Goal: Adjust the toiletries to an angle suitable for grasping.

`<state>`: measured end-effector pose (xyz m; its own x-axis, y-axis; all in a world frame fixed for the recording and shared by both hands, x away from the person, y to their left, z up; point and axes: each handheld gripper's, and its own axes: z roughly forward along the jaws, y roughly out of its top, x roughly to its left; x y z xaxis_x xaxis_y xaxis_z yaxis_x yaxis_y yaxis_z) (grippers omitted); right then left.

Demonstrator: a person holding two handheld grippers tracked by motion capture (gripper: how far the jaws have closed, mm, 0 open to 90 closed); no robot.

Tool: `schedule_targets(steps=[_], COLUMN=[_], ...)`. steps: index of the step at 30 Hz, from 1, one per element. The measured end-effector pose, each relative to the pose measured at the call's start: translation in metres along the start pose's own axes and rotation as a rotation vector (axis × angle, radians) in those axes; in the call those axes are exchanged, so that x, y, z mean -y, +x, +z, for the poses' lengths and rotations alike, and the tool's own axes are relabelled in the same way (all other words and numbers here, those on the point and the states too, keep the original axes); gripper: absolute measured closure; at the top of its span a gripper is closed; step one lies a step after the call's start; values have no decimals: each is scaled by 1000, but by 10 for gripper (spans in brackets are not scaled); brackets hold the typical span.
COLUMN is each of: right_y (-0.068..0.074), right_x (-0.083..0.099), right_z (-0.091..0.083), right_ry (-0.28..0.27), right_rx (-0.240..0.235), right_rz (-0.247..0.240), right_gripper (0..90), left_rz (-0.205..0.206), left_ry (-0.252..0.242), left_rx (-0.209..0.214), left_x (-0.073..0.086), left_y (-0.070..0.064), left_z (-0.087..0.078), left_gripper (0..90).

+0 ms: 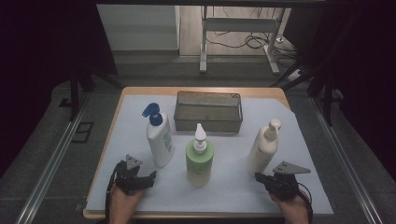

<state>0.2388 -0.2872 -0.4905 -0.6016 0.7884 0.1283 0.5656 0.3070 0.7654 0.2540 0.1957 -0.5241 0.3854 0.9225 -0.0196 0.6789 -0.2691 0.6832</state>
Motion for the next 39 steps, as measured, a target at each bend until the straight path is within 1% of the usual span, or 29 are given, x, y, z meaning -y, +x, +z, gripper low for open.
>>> schedule_targets(steps=[5, 7, 10, 11, 12, 14, 17, 18, 20, 26, 33, 39], right_y=[7, 10, 12, 13, 13, 11, 9, 10, 9, 2, -4, -11], right_x=[-4, -5, -7, -8, -8, -8, -7, -7, -6, -4, -2, 0], right_z=[7, 10, 15, 18, 18, 20, 21, 21, 20, 16, 12, 7], right_ry=[-4, -7, -8, -12, -12, -11, -7, -2, 1, 1, 6, 12], right_rx=[12, 25, 39, 56, 56, 69, 61, 67, 66, 75, 90, 99], right_rz=[-2, -15, -19, -21, -21, -16, -10, -19, -19, -9, -10, 3], right_gripper=[897, 897, 896, 897, 897, 897, 897, 897, 897, 897, 896, 895], left_rz=[0, 0, 0, 0, 0, 0, 0, 0, 0, -1, -1, -3], left_ry=[0, 0, 0, 0, 0, 0, 1, 1, 0, 1, 1, -1], left_rx=[0, 0, 0, 0, 1, 0, 0, 1, 0, 0, 1, 0], left_x=[0, 0, 0, 0, 0, 0, 0, 0, 0, 0, 0, 0], left_y=[0, 0, 0, 0, 0, 0, 0, 0, 0, 0, 0, 0], left_z=[0, 0, 0, 0, 0, 0, 0, 0, 0, 0, 0, 0], left_gripper=[124, 125, 124, 124, 124, 124, 124, 124, 124, 124, 124, 124])
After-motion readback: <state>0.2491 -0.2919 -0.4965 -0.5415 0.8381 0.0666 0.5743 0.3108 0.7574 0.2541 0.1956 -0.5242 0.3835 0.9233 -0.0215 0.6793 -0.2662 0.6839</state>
